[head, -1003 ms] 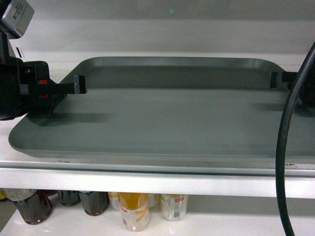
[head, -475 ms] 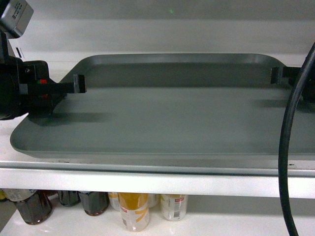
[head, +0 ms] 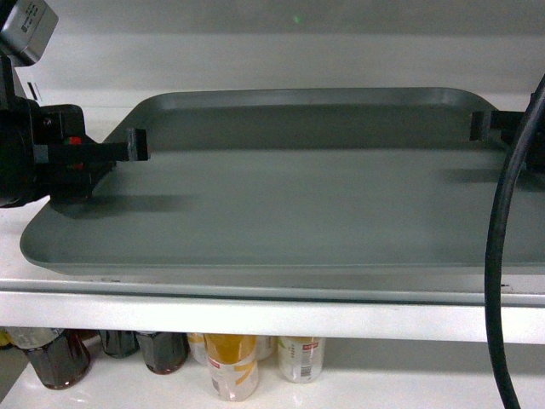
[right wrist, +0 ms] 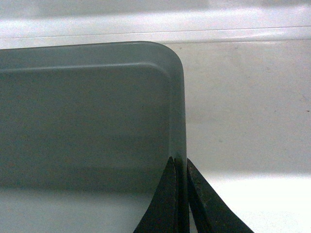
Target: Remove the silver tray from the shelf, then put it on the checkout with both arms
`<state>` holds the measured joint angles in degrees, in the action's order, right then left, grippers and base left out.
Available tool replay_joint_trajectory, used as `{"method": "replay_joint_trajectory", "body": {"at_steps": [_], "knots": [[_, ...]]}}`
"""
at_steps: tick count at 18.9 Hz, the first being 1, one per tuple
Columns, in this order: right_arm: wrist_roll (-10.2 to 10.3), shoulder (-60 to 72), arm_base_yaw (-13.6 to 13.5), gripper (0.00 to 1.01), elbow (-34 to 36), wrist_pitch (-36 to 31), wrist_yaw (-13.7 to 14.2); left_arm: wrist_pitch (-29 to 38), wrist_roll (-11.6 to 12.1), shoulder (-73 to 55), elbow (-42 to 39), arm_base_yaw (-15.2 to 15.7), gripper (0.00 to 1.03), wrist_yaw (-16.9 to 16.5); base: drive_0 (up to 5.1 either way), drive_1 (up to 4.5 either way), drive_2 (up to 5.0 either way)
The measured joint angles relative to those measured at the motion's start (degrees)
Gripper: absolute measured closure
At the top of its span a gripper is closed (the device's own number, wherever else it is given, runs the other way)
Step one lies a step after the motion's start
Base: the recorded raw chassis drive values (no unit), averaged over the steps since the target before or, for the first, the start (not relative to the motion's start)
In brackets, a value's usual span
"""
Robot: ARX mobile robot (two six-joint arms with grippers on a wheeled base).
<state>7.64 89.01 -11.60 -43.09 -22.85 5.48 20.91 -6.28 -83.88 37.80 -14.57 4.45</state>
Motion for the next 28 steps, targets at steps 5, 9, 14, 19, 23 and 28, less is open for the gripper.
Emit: {"method": "replay_joint_trajectory", "body": {"at_steps": [5,9,14,19,23,28], "knots": [[-0.02,0.00,0.00,0.98,0.00,0.00,0.04,0.00,-0.02,0.00,0.00,0.00,1.00,0.00,0.0,0.00,0.0],[-0.04,0.00,0.00,0.98,0.00,0.00,0.04,0.00,-0.02,0.00,0.00,0.00,1.00,0.00,0.0,0.00,0.0],[-0.09,0.00,0.00,0.98,0.00,-0.02,0.07,-0.07,-0.02,0.00,0.00,0.00,1.00,-0.02,0.1,-1.89,2.1],[-0.17,-0.04,0.00,0.98,0.00,-0.20,0.11,0.02,-0.02,0.00,0.00,0.09,1.00,-0.17,0.1,-3.92,4.2],[-0.20,-0.17,0.00,0.98,0.00,-0.24,0.15,-0.11,-0.04,0.07,0.00,0.11,1.00,-0.20,0.1,-3.90,4.2],[-0.22,-0.20,0.04,0.98,0.00,0.02,0.24,-0.04,-0.09,0.07,-0.02,-0.09,1.00,-0.24,0.1,-3.93,4.2]]}}
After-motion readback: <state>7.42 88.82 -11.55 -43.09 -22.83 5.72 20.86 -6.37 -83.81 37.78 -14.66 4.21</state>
